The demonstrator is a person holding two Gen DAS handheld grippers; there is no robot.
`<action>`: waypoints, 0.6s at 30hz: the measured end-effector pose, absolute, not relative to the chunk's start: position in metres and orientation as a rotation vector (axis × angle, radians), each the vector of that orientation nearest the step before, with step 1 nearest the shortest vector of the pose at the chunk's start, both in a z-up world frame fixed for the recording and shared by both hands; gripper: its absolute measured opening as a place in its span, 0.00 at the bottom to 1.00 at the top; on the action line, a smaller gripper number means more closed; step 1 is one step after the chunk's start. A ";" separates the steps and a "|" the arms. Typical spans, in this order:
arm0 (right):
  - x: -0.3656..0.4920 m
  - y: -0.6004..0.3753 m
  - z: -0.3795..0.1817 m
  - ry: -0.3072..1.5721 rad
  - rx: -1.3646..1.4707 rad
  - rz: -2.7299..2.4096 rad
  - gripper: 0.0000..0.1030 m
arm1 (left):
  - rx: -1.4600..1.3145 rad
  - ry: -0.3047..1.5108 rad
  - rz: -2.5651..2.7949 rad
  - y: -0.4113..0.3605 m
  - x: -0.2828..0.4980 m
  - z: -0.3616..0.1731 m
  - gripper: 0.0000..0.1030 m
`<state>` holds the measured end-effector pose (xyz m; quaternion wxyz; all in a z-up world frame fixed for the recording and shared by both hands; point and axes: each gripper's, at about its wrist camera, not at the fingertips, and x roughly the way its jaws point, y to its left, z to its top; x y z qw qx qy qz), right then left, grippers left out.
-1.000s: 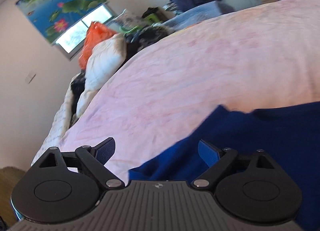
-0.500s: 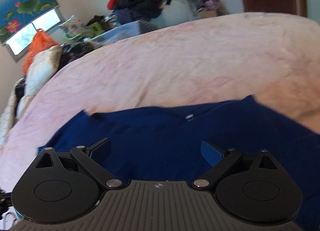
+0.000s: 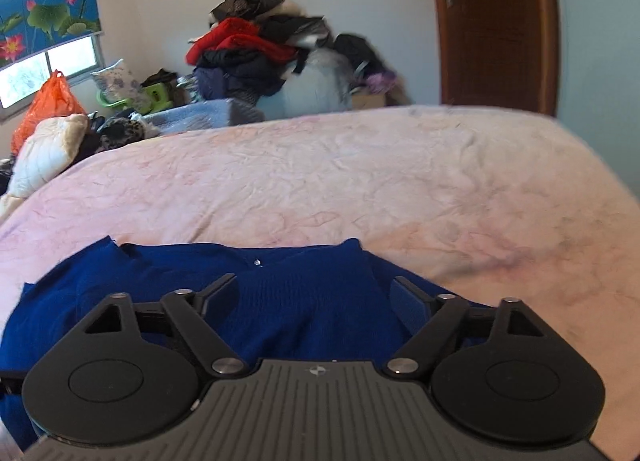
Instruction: Fold small clothes
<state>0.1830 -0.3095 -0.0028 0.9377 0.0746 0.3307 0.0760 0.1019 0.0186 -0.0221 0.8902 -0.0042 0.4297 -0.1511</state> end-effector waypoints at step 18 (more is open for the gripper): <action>0.216 -0.312 -0.020 0.711 0.136 0.159 0.09 | -0.008 0.870 -0.278 0.000 0.123 -0.022 0.03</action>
